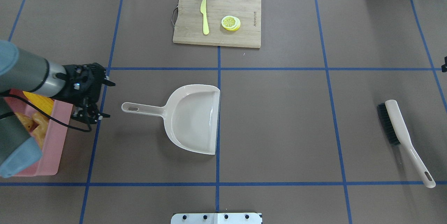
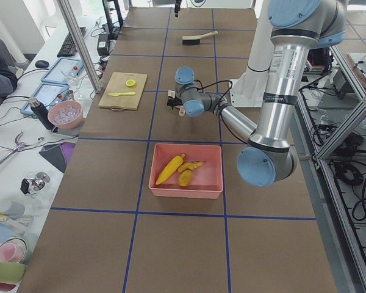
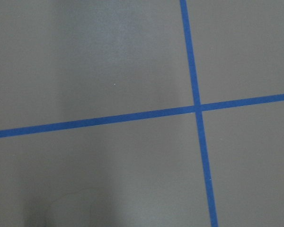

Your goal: Sweep and dump trash into bin

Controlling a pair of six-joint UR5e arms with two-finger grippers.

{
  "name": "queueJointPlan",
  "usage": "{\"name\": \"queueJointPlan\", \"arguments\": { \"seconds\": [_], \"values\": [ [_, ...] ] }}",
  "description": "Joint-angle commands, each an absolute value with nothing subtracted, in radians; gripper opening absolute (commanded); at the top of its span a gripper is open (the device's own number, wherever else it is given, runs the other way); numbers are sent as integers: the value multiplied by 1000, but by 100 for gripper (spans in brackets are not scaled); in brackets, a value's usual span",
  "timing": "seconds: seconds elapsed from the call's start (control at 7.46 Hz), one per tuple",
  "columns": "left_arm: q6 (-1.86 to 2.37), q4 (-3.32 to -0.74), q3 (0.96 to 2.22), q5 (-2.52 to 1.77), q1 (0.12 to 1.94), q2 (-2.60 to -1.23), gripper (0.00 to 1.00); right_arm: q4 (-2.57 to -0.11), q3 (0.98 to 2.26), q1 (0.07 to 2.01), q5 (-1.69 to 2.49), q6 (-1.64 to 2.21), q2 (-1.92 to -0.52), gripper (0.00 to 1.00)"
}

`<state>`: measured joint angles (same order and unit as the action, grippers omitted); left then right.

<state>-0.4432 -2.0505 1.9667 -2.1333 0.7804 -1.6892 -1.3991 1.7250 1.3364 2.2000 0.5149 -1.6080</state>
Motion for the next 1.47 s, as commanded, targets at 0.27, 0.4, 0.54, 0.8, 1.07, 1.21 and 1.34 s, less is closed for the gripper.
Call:
{"name": "queueJointPlan", "arguments": {
  "seconds": [0.27, 0.4, 0.54, 0.8, 1.07, 1.21, 1.34],
  "values": [
    [-396, -1839, 2045, -2157, 1186, -1362, 98, -1308, 1583, 1426, 2214, 495, -1574, 100],
    [-329, -1835, 2014, -2259, 1266, -1294, 98, -1305, 1556, 1421, 2207, 494, -1551, 100],
    [-152, -1835, 1978, -2345, 1337, -1220, 98, -1302, 1569, 1420, 2207, 494, -1548, 100],
    [24, -1835, 1864, -2401, 1509, -1178, 98, -1351, 1652, 1425, 2233, 494, -1554, 100],
    [21, -1833, 1827, -2388, 1604, -1173, 98, -1453, 1707, 1436, 2275, 476, -1546, 100],
    [26, -1829, 1822, -2329, 1623, -1175, 98, -1457, 1715, 1459, 2275, 368, -1561, 100],
    [78, -1829, 1824, -2323, 1626, -1175, 98, -1463, 1730, 1463, 2275, 335, -1580, 100]
  ]
}}
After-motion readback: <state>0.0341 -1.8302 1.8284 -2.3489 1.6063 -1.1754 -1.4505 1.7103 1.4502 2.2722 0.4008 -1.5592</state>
